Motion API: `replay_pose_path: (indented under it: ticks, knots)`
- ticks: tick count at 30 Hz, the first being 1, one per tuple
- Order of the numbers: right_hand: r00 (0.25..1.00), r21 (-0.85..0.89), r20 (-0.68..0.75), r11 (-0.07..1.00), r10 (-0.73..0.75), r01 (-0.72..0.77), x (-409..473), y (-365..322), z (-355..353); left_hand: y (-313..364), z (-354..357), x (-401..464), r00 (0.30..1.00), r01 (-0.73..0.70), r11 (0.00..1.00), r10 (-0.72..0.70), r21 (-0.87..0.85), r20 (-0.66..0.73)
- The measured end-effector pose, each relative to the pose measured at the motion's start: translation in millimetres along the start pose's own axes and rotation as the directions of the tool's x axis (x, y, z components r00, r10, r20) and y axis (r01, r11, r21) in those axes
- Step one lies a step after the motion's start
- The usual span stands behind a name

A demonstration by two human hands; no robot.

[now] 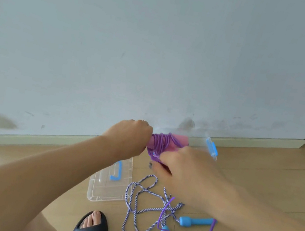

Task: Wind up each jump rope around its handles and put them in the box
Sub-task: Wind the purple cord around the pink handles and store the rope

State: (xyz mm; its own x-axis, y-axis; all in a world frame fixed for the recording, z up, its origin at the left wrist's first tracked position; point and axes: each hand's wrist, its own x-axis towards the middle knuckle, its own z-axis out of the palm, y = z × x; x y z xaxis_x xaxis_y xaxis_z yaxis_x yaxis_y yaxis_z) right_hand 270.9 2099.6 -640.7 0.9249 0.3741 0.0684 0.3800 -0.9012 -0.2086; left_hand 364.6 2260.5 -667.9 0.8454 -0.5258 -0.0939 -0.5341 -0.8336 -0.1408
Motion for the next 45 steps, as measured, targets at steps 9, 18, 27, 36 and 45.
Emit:
replay_pose_path:
  ticks: [9,18,27,36,45]
  knots:
    - [0.926,-0.229,-0.304,0.961,-0.223,0.156,47.4,47.7,-22.9,45.0,0.5,-14.3,0.978,-0.205,0.978,0.206,-0.027,0.022]
    - [0.998,0.390,0.010,0.919,0.064,-0.063,68.0,88.8,1.1,40.8,-30.2,-31.5,0.927,-0.331,0.868,0.227,-0.369,-0.298]
    - [0.942,0.589,0.246,0.736,0.230,-0.334,38.9,57.6,41.0,-8.7,-40.6,-14.2,0.896,0.166,0.677,-0.407,-0.717,-0.176]
    - [0.993,-0.001,-0.121,1.000,0.010,-0.010,15.4,22.3,-8.6,-22.4,-1.0,-2.1,0.991,0.133,0.972,-0.133,-0.192,0.010]
    - [0.968,-0.173,-0.248,0.985,-0.040,-0.003,62.2,59.8,-19.3,8.7,-5.0,-15.2,0.965,-0.254,0.959,0.260,-0.122,0.038]
